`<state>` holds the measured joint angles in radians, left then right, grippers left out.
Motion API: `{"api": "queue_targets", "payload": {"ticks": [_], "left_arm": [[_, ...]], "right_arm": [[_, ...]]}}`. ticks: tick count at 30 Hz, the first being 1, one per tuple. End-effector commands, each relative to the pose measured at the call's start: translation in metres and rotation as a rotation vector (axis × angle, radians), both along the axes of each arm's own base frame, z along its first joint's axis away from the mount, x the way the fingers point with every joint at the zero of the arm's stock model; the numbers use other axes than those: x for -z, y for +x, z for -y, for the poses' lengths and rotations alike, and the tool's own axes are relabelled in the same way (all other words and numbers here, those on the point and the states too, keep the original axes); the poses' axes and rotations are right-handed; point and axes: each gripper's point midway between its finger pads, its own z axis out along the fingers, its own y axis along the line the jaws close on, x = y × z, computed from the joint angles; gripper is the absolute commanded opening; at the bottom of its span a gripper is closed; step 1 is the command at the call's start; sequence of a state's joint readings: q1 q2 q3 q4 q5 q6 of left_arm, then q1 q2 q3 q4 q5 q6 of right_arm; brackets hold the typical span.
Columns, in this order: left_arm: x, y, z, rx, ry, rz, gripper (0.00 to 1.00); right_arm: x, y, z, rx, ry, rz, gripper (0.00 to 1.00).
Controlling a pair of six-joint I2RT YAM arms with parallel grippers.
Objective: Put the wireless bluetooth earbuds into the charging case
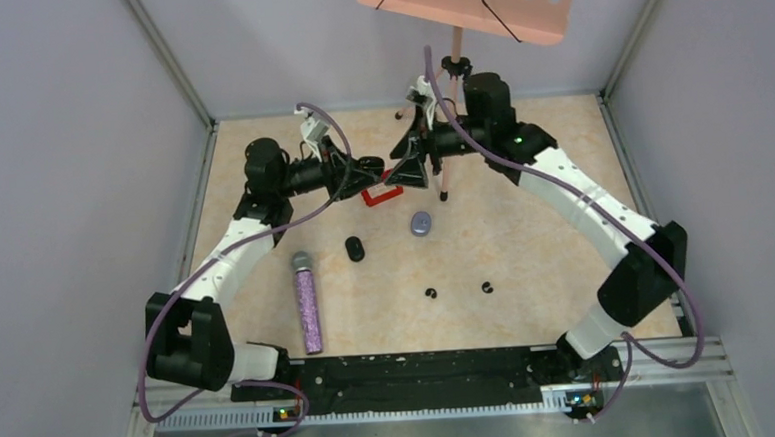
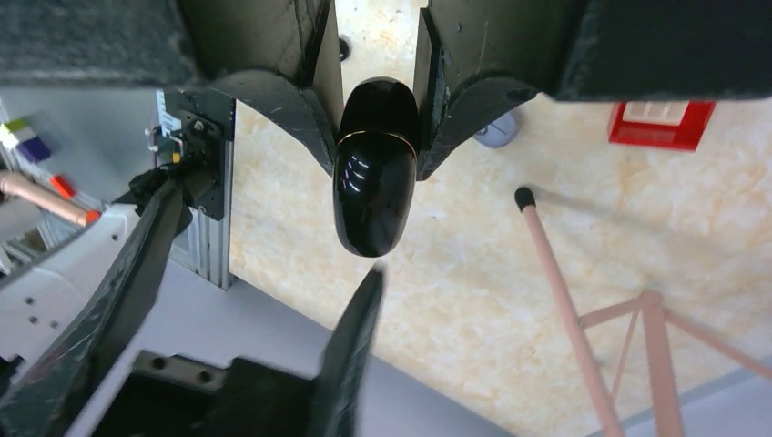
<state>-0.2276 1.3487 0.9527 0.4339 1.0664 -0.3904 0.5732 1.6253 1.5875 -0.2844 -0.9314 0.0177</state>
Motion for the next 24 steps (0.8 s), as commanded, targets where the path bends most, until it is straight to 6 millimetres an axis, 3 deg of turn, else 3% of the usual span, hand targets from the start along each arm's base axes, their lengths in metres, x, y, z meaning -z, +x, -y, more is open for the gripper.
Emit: {"api": "queue_targets", "payload": {"ticks": [1, 5, 8, 11, 15, 18, 24], "left_arm": [[0.036, 0.016, -0.012, -0.145, 0.065, -0.139, 0.0], [0.09, -0.002, -0.011, -0.148, 0.125, -0.283, 0.0], [0.13, -0.021, 0.001, -0.082, 0.212, -0.361, 0.0], [0.158, -0.028, 0.015, -0.033, 0.253, -0.469, 0.0], [0.191, -0.015, 0.024, -0.085, 0.355, -0.582, 0.0], [0.212, -0.011, 0.03, -0.094, 0.405, -0.646, 0.0], [0.236, -0.013, 0.042, -0.075, 0.455, -0.706, 0.01]], "right_arm": [[-0.014, 0.024, 0.064, 0.284, -0.11, 0.218, 0.73], [0.011, 0.032, 0.105, 0.44, -0.215, 0.249, 0.74], [0.041, 0.03, 0.13, 0.514, -0.306, 0.212, 0.74], [0.066, 0.029, 0.149, 0.576, -0.354, 0.154, 0.75], [0.081, 0.027, 0.163, 0.626, -0.362, 0.084, 0.75], [0.082, 0.026, 0.166, 0.635, -0.366, 0.091, 0.75], [0.087, 0.026, 0.169, 0.631, -0.38, 0.094, 0.75]]}}
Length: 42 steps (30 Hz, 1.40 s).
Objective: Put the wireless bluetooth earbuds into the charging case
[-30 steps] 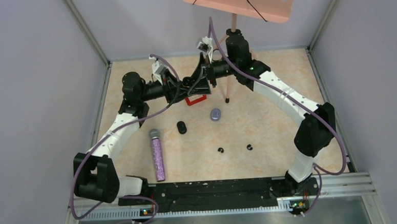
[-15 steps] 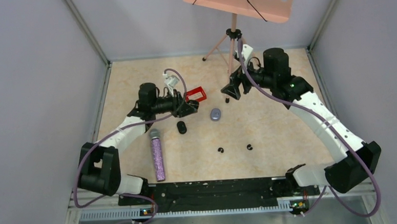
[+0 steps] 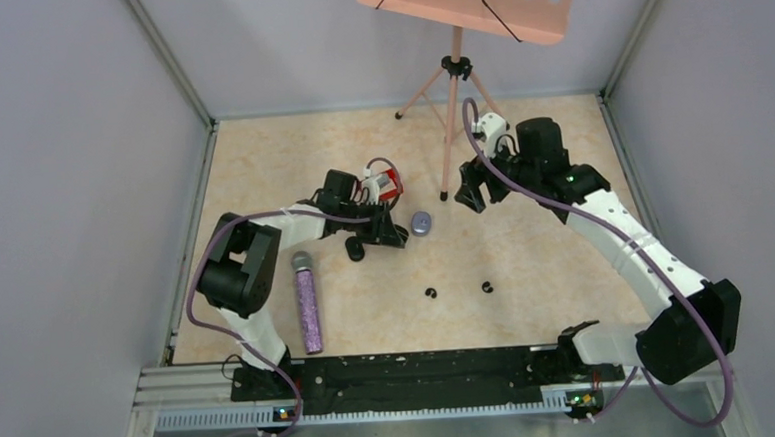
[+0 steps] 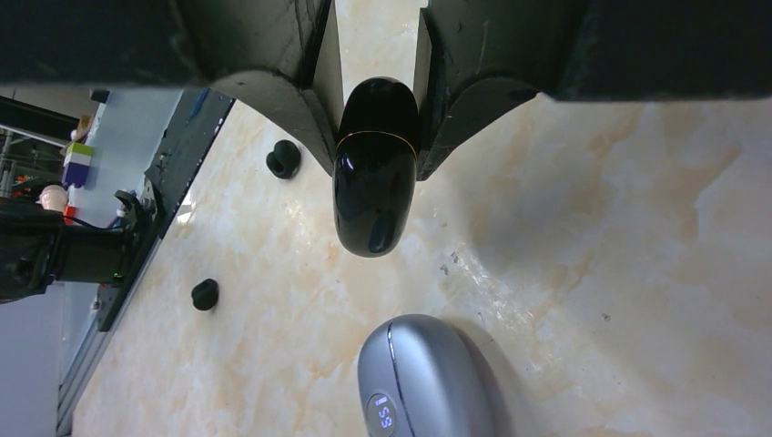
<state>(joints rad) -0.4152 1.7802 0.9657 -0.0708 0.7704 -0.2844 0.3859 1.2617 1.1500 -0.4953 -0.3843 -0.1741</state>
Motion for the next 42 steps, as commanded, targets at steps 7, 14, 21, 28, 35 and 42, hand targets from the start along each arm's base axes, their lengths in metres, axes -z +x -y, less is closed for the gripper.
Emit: {"api": "queue_targets", "payload": {"ticks": [7, 14, 21, 28, 35, 42], "left_arm": [[0.015, 0.018, -0.001, -0.059, 0.131, 0.022, 0.27], [-0.012, 0.022, -0.022, -0.121, 0.216, 0.113, 0.43], [-0.068, 0.023, -0.053, -0.133, 0.269, 0.21, 0.63], [-0.086, 0.046, -0.142, -0.504, 0.353, 0.143, 0.63], [-0.084, 0.036, -0.187, -0.66, 0.305, 0.042, 0.62], [-0.102, 0.039, -0.212, -0.788, 0.207, 0.055, 0.61]], "right_arm": [[-0.007, 0.011, -0.003, -0.005, 0.015, 0.037, 0.75], [-0.001, 0.034, -0.017, -0.047, 0.001, 0.022, 0.75], [0.019, 0.049, -0.05, -0.241, 0.034, -0.017, 0.72], [0.042, 0.057, -0.131, -0.609, -0.019, 0.212, 0.69], [0.1, 0.054, -0.206, -0.908, -0.174, 0.399, 0.68], [0.153, 0.047, -0.246, -1.037, -0.266, 0.434, 0.69]]}}
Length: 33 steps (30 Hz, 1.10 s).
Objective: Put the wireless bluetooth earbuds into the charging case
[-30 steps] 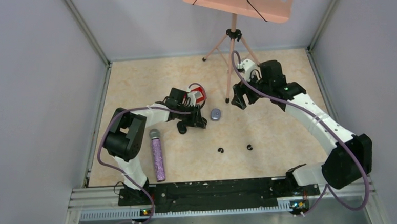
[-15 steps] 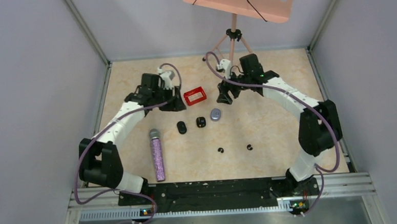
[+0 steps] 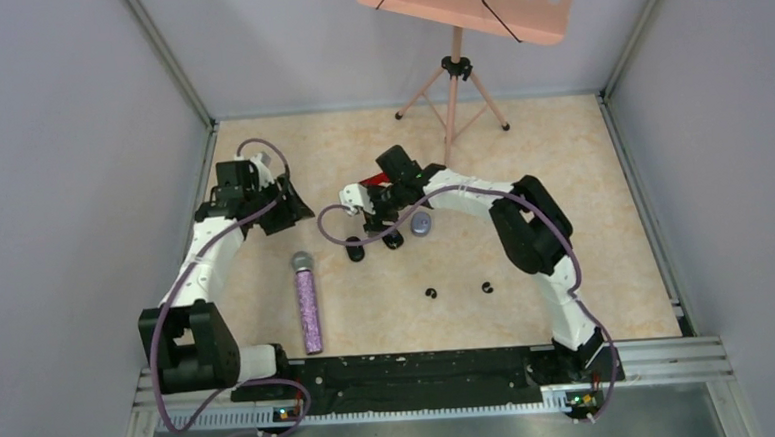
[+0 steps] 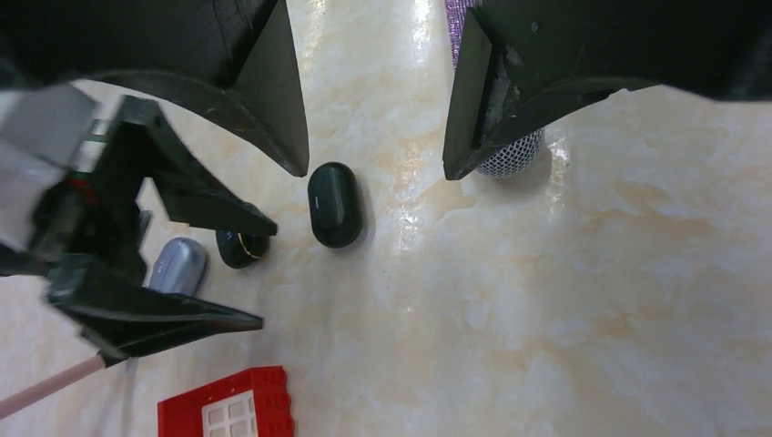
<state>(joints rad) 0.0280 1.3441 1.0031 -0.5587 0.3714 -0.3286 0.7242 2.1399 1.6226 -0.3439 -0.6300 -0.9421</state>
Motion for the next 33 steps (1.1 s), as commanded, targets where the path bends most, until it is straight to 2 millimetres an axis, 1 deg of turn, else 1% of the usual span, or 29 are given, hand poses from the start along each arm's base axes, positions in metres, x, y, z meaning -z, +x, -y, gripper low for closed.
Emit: {"api": "queue_targets", "payload": {"ticks": [1, 5, 7, 11, 16, 18, 24, 27, 29, 33], "left_arm": [[-0.027, 0.004, -0.013, -0.08, -0.073, 0.079, 0.61], [-0.033, 0.007, -0.026, -0.135, -0.101, 0.093, 0.61], [-0.035, 0.009, -0.031, -0.156, -0.119, 0.096, 0.61], [-0.036, 0.014, -0.037, -0.183, -0.145, 0.106, 0.6], [-0.037, 0.014, -0.039, -0.189, -0.163, 0.101, 0.59], [-0.037, 0.013, -0.039, -0.186, -0.167, 0.101, 0.59], [-0.036, 0.013, -0.039, -0.193, -0.18, 0.1, 0.58], [-0.036, 0.014, -0.04, -0.197, -0.182, 0.1, 0.58], [-0.037, 0.014, -0.041, -0.198, -0.183, 0.1, 0.57], [-0.038, 0.013, -0.04, -0.19, -0.188, 0.104, 0.57]], "right_arm": [[0.004, 0.005, -0.025, -0.109, 0.002, 0.129, 0.7], [0.026, -0.01, -0.03, -0.194, -0.062, 0.174, 0.71], [0.033, -0.013, -0.031, -0.22, -0.078, 0.193, 0.71], [0.034, -0.023, -0.041, -0.247, -0.057, 0.168, 0.71], [0.034, -0.046, -0.055, -0.327, -0.043, 0.085, 0.72], [0.039, -0.055, -0.056, -0.347, -0.057, 0.037, 0.73], [0.038, -0.075, -0.064, -0.398, -0.071, -0.067, 0.74], [0.035, -0.081, -0.071, -0.415, -0.058, -0.077, 0.74], [0.039, -0.083, -0.076, -0.417, -0.059, -0.085, 0.74], [0.042, -0.08, -0.083, -0.387, -0.067, -0.103, 0.72]]}}
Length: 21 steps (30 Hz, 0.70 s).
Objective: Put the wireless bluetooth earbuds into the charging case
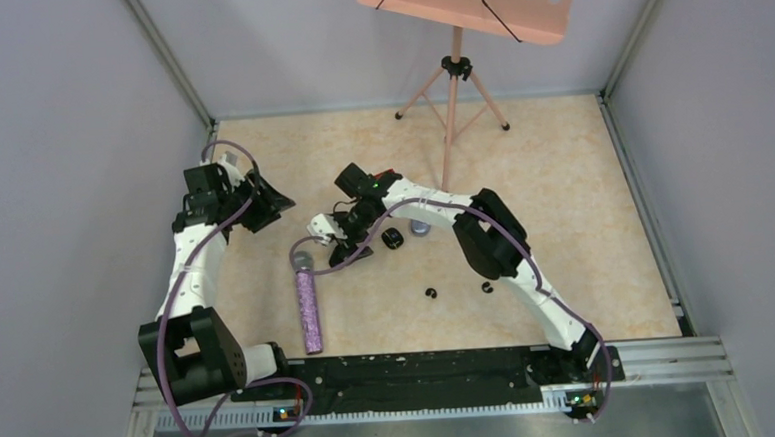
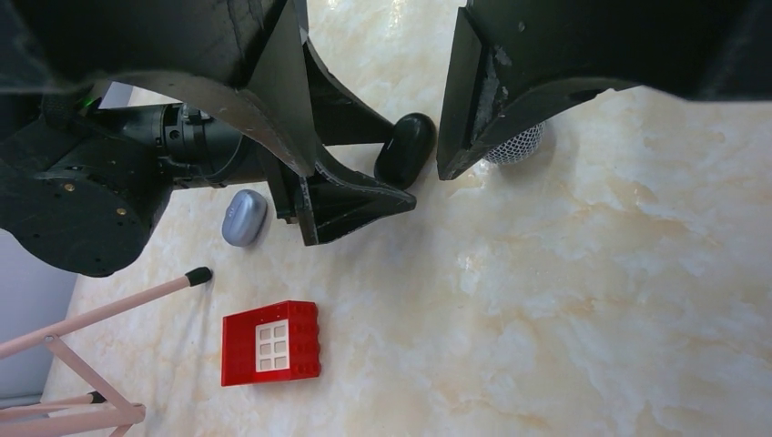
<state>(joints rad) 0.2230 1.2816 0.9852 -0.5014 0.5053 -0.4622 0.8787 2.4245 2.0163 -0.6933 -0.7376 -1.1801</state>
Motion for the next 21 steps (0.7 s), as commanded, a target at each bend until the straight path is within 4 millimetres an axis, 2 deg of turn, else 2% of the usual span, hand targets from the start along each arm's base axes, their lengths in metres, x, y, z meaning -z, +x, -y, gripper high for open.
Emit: {"api": "queue_targets", "payload": {"ticks": [1, 6, 13, 14, 16, 18, 21], "left_arm": [[-0.007, 0.003, 0.0, 0.003, -0.011, 0.038, 0.57], [-0.009, 0.003, 0.0, 0.008, -0.019, 0.051, 0.56], [-0.01, 0.006, 0.003, 0.015, -0.041, 0.062, 0.55], [-0.01, 0.007, 0.003, 0.018, -0.044, 0.063, 0.55], [-0.009, 0.008, 0.004, 0.021, -0.051, 0.061, 0.55], [-0.009, 0.011, 0.005, 0.027, -0.062, 0.066, 0.55], [-0.009, 0.02, 0.009, 0.054, -0.091, 0.087, 0.55]], "right_arm": [[0.005, -0.012, -0.011, -0.014, -0.009, -0.054, 0.7], [0.013, -0.015, -0.002, -0.006, -0.087, -0.075, 0.56], [0.019, -0.022, 0.02, 0.009, -0.178, -0.101, 0.58], [0.019, -0.022, 0.021, 0.015, -0.182, -0.103, 0.56], [0.017, -0.018, 0.023, 0.03, -0.185, -0.101, 0.44], [0.007, -0.011, 0.025, 0.051, -0.171, -0.096, 0.33], [-0.027, 0.008, 0.03, 0.136, -0.103, -0.08, 0.23]]}}
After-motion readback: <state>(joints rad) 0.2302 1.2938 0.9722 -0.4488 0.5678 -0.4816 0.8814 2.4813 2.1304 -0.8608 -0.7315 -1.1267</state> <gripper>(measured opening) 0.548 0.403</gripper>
